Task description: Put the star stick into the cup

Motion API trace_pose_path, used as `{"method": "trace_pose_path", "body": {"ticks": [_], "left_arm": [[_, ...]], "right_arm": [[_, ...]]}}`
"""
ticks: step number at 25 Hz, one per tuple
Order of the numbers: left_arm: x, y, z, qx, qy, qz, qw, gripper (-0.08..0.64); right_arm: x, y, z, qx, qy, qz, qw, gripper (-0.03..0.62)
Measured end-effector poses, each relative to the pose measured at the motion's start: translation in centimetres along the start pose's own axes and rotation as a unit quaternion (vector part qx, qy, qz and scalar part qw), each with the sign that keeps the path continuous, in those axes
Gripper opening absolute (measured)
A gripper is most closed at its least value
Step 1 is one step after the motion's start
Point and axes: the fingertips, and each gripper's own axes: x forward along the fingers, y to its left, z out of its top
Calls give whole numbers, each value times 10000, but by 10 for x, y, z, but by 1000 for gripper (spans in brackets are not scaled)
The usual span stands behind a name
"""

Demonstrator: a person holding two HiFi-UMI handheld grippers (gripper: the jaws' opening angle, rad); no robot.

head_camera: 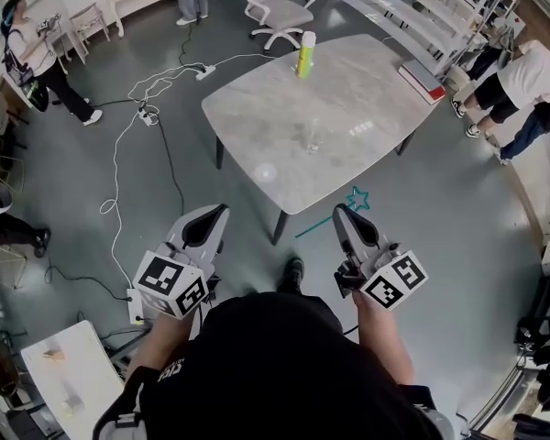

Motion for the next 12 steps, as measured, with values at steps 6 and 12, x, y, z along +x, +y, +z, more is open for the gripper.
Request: {"method": "trace_pose_path", "body": {"ticks": [6, 12], "left_arm": [[47, -2, -8, -24, 117, -43, 9999, 2], [109, -8, 6, -8, 208, -21, 9998, 2]], "right_arm": [[8, -42, -2, 53, 83, 31, 9999, 18], [13, -100, 23, 147, 57, 20, 9999, 18]]}}
